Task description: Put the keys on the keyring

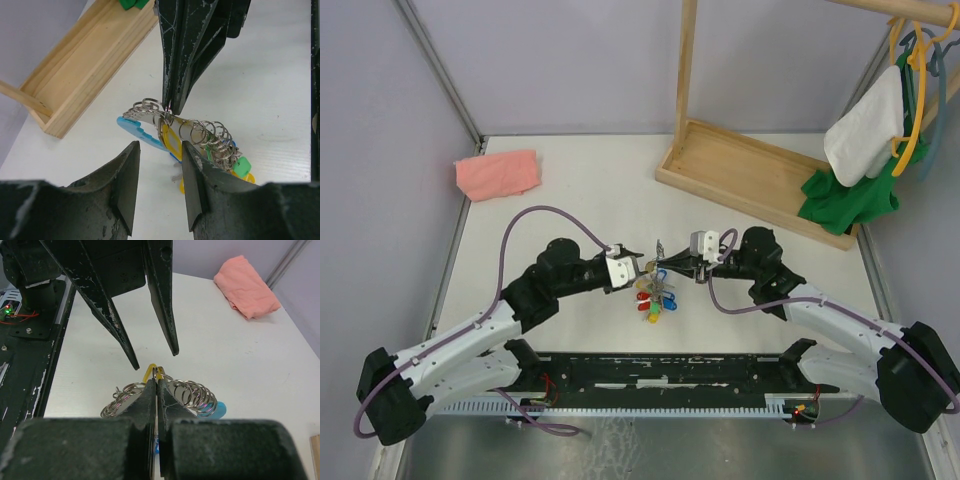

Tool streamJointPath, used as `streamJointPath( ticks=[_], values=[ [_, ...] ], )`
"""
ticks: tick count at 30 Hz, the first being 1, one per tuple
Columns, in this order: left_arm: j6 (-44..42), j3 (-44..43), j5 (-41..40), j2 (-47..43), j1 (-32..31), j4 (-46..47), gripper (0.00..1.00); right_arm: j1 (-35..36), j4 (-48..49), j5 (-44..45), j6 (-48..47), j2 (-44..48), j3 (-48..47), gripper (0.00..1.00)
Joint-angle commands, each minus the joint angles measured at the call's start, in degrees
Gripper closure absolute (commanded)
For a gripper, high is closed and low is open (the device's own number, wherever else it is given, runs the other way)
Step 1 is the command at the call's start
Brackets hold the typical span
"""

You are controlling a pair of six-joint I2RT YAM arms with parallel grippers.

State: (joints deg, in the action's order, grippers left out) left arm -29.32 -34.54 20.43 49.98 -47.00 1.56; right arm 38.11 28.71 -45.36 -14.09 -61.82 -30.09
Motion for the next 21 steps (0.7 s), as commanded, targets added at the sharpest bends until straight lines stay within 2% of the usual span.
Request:
streamJointPath(
  ticks=[1,14,21],
  values=[
    [3.6,0.8,6.8,0.3,1.4,10.3,0.54,-0.3,8.7,-0.4,2.5,1.9,0.0,0.99],
    [3.9,0.5,10.5,5.2,2.5,12.5,0.62,-0.3,16.8,-0.1,7.2,0.3,0.9,0.99],
    [3.4,0.6,11.2,6.0,2.9,12.5,0.75,-0.3,23.1,0.2,10.9,-0.6,1.8,0.99]
  ],
)
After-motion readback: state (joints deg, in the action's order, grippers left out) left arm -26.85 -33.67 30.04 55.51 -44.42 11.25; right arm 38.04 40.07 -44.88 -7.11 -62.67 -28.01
